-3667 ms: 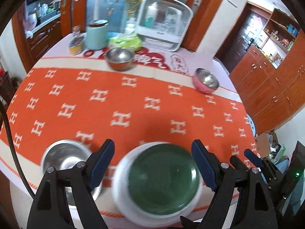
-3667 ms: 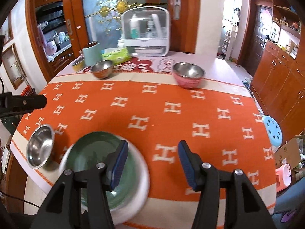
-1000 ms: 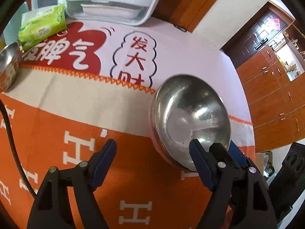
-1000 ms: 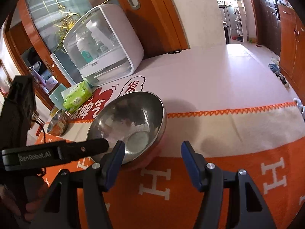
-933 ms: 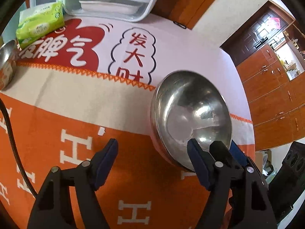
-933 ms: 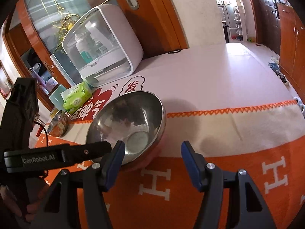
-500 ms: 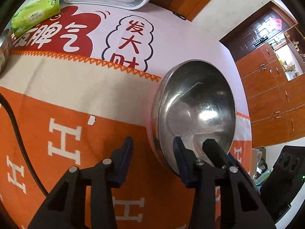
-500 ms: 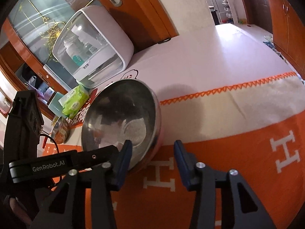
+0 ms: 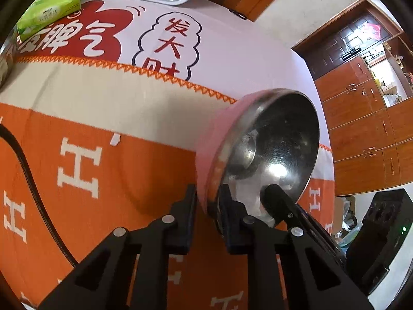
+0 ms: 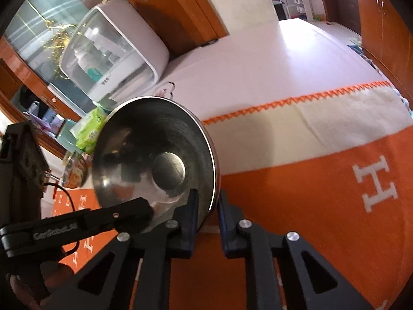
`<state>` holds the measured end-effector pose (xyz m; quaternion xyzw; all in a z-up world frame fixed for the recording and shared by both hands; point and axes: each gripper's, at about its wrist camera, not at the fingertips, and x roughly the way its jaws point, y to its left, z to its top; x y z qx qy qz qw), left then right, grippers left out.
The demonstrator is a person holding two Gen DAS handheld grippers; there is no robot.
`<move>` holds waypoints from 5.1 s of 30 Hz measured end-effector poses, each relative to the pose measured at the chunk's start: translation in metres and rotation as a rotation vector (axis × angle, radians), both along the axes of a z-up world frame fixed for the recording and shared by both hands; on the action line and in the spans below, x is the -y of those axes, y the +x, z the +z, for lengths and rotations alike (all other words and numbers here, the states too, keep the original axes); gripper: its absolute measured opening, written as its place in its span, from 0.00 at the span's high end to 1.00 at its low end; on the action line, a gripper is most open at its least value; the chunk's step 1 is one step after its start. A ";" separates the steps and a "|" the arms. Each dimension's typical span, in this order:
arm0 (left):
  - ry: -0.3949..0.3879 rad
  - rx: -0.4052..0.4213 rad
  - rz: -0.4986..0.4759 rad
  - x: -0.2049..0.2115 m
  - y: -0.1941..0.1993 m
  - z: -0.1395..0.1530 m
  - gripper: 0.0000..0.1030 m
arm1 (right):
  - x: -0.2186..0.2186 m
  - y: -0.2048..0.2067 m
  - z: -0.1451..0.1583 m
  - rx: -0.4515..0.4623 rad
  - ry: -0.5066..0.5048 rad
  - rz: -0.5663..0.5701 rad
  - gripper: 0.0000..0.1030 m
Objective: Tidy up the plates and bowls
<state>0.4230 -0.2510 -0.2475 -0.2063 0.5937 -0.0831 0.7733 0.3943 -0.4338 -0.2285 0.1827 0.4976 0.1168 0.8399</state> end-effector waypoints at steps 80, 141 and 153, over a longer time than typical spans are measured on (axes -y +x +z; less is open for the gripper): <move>0.006 0.037 -0.056 -0.106 -0.315 0.111 0.82 | -0.132 -0.286 0.123 0.114 -0.225 0.186 0.89; 0.217 -0.206 -0.002 -0.401 -0.350 0.058 0.79 | -0.426 -0.292 0.063 -0.112 -0.232 0.390 0.84; 0.226 -0.166 0.019 -0.412 -0.346 0.062 0.79 | -0.434 -0.289 0.061 -0.127 -0.230 0.402 0.73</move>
